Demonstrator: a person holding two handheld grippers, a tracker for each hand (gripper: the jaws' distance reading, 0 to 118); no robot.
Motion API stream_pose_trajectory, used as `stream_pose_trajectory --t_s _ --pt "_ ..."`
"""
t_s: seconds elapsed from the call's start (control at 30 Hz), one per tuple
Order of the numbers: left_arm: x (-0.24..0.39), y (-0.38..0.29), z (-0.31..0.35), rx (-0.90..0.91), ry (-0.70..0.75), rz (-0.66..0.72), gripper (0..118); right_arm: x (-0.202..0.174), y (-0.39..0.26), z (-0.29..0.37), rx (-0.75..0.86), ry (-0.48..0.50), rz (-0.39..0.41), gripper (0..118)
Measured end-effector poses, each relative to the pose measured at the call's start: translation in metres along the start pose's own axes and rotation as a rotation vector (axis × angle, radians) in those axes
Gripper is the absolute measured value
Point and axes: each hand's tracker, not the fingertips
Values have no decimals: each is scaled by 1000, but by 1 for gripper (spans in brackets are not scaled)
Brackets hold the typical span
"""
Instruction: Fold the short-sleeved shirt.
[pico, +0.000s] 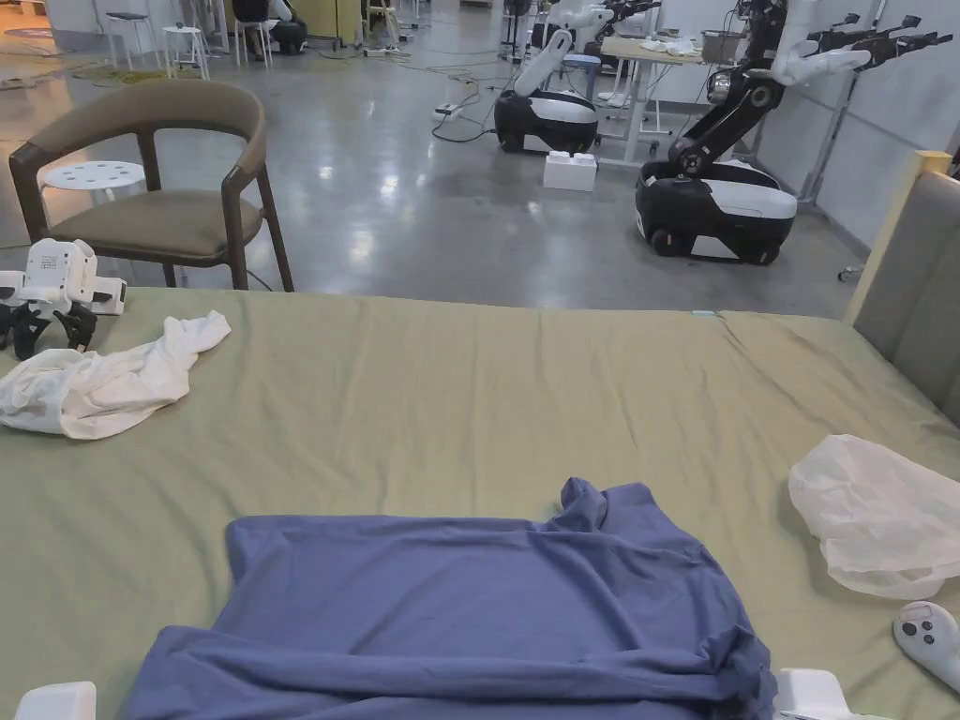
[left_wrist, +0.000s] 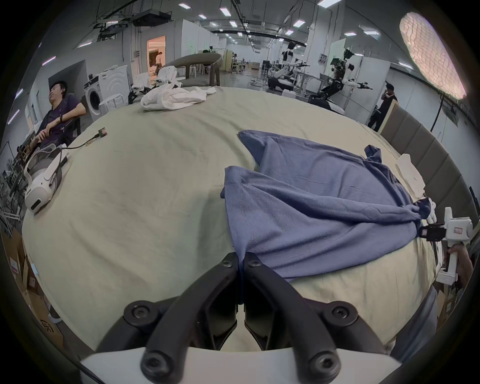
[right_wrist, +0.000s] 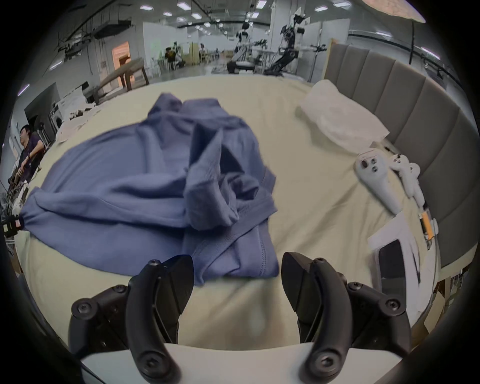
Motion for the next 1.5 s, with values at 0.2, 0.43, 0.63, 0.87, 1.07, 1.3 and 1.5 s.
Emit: stream_pose_trajectory --t_s 0.2,0.43,0.63,0.87,1.07,1.3,1.5 --pt "6 6 1 2 6 -11 0 -4 0 1 11 0 -23 14" --pt "11 17 18 25 0 -26 0 3 -1 32 59 7 -18 2" --pt "8 21 16 29 -9 -35 0 -2 7 39 66 23 -5 2" --pt "4 21 22 39 -17 -16 0 0 5 57 59 29 -30 1" --pt "-4 35 46 99 -1 -38 0 6 25 109 91 2 32 1" --pt "-33 33 75 124 -5 -21 0 15 18 150 105 24 37 1" --pt "-47 -12 67 -3 4 -35 0 8 -32 135 -20 -2 57 1"
